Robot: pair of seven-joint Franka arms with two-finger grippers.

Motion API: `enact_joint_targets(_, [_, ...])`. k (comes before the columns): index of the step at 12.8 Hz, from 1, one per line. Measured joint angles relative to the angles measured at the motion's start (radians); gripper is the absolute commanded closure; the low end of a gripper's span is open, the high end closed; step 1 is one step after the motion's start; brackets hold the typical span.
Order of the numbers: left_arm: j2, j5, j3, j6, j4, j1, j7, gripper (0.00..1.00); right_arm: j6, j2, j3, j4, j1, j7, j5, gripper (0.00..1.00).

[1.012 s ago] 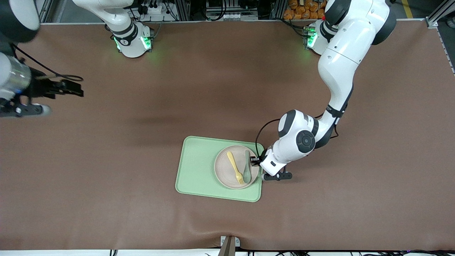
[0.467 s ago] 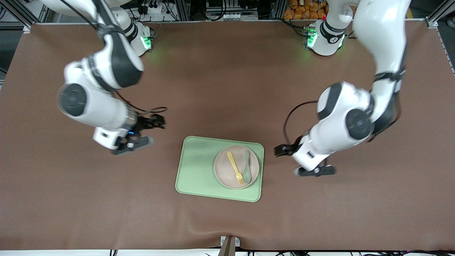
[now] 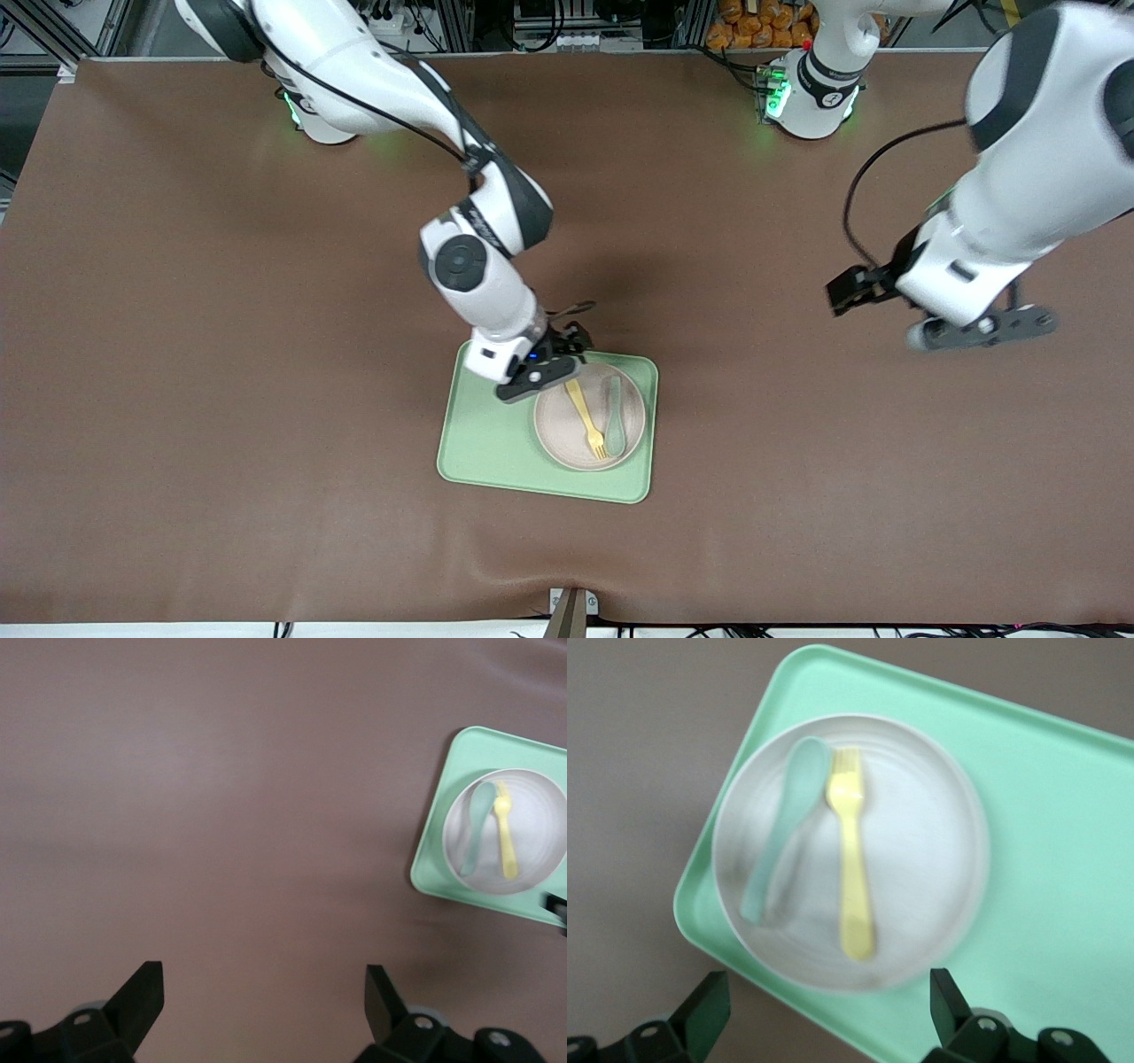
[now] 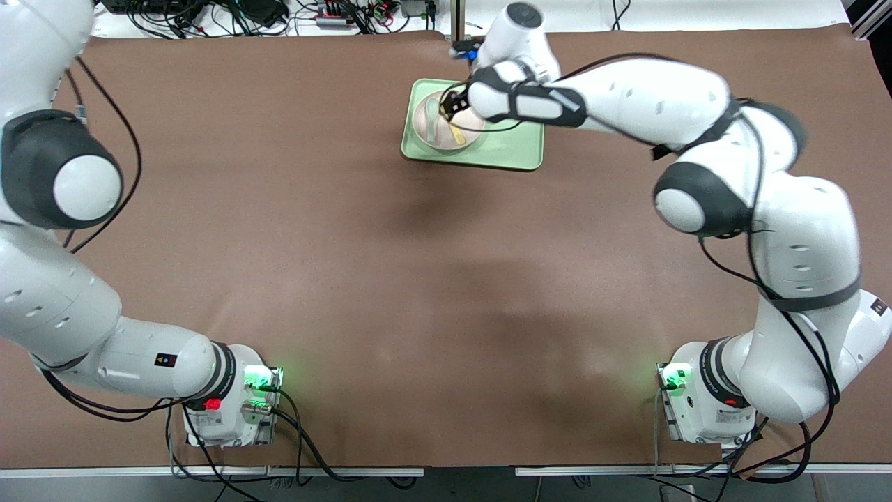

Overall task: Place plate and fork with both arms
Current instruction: 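Lower the right gripper and grasp the yellow fork on the plate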

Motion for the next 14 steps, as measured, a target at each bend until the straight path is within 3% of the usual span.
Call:
enact_joint_targets(4, [-0.102,0.000,-0.001,-0.076,-0.010,0.044,0.000,0.00,0.092,0.135,-0.055,0.089,0.034,0.004,-0.057,0.00])
enact_joint_targets(9, [-0.121,0.000,-0.001,-0.082,-0.036,0.062,0.000,0.00,0.088,0.149,-0.057,0.100,0.035,0.004,-0.141,0.00])
enact_joint_targets(14, [-0.121,0.000,-0.001,-0.080,-0.037,0.094,0.001,0.00,0.089,0.171,-0.058,0.102,0.061,0.050,-0.151,0.00])
